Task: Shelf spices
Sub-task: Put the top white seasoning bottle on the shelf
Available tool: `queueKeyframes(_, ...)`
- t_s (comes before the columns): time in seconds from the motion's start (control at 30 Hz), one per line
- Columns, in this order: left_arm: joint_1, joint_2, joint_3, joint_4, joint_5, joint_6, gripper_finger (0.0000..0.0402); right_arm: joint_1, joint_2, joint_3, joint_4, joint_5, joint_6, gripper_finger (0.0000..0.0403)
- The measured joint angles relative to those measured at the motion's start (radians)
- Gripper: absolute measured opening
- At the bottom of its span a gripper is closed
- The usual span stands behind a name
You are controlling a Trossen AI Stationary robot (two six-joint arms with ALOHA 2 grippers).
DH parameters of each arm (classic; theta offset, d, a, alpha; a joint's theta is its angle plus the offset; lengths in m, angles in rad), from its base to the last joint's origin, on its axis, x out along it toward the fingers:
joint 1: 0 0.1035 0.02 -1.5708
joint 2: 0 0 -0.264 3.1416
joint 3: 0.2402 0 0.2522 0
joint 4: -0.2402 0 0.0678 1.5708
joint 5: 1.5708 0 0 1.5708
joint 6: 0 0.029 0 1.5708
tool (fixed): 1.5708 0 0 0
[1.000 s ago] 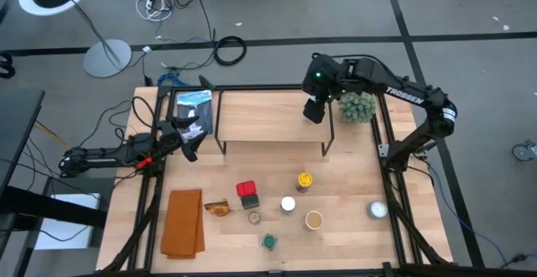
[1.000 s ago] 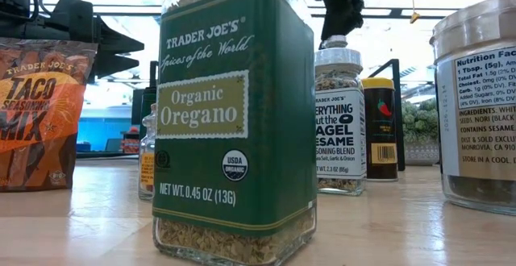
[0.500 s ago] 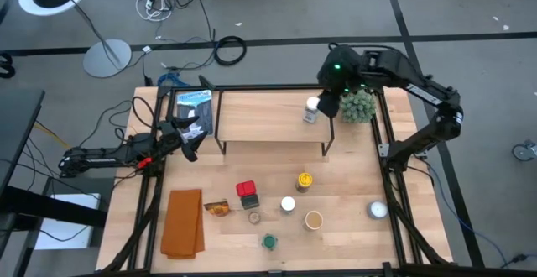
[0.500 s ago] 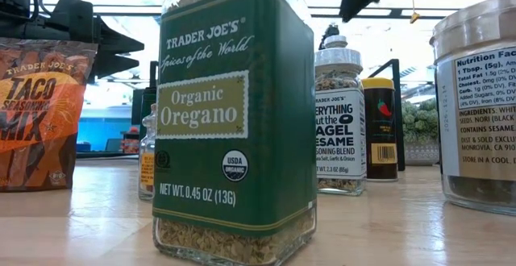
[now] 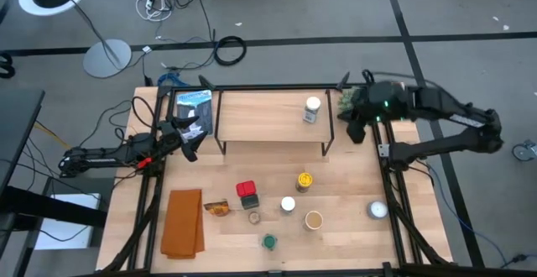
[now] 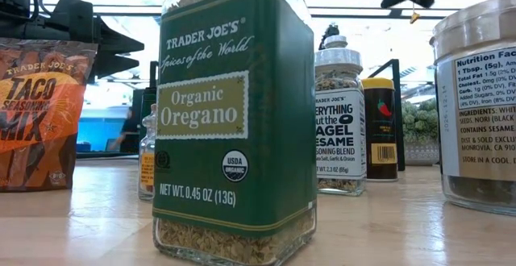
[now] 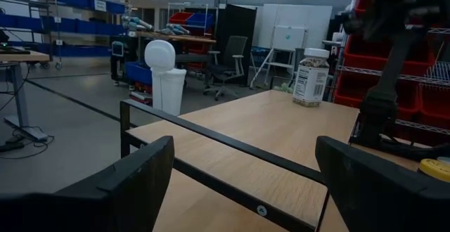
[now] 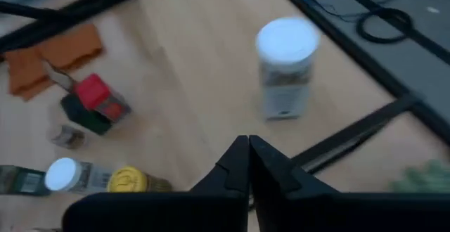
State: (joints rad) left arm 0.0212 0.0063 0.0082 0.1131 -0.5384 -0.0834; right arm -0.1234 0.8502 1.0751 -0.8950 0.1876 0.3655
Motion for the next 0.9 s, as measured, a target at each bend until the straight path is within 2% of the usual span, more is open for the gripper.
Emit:
queueKeyframes(0.2, 0.0, 0.0, 0.0, 0.0, 0.0, 0.0, 0.0351, 0.096, -0.05, -0.235, 0.263, 0.26, 0.026, 0.0002)
queueKeyframes(0.33, 0.0, 0.0, 0.0, 0.0, 0.0, 0.0, 0.0351, 0.095, -0.013, -0.285, 0.341, 0.448, 0.024, 0.0001)
queueKeyframes(0.43, 0.0, 0.0, 0.0, 0.0, 0.0, 0.0, 0.0351, 0.065, 0.023, -0.286, 0.382, 0.515, 0.022, 0.0002)
queueKeyframes(0.53, 0.0, 0.0, 0.0, 0.0, 0.0, 0.0, 0.0351, 0.02, 0.063, -0.286, 0.454, 0.499, -0.027, 0.0001)
queueKeyframes(0.8, 0.0, 0.0, 0.0, 0.0, 0.0, 0.0, 0.0351, -0.113, 0.138, -0.286, 0.517, 0.302, -0.077, 0.0001)
queueKeyframes(0.9, 0.0, 0.0, 0.0, 0.0, 0.0, 0.0, 0.0351, -0.151, 0.14, -0.286, 0.526, 0.193, -0.078, 0.0001)
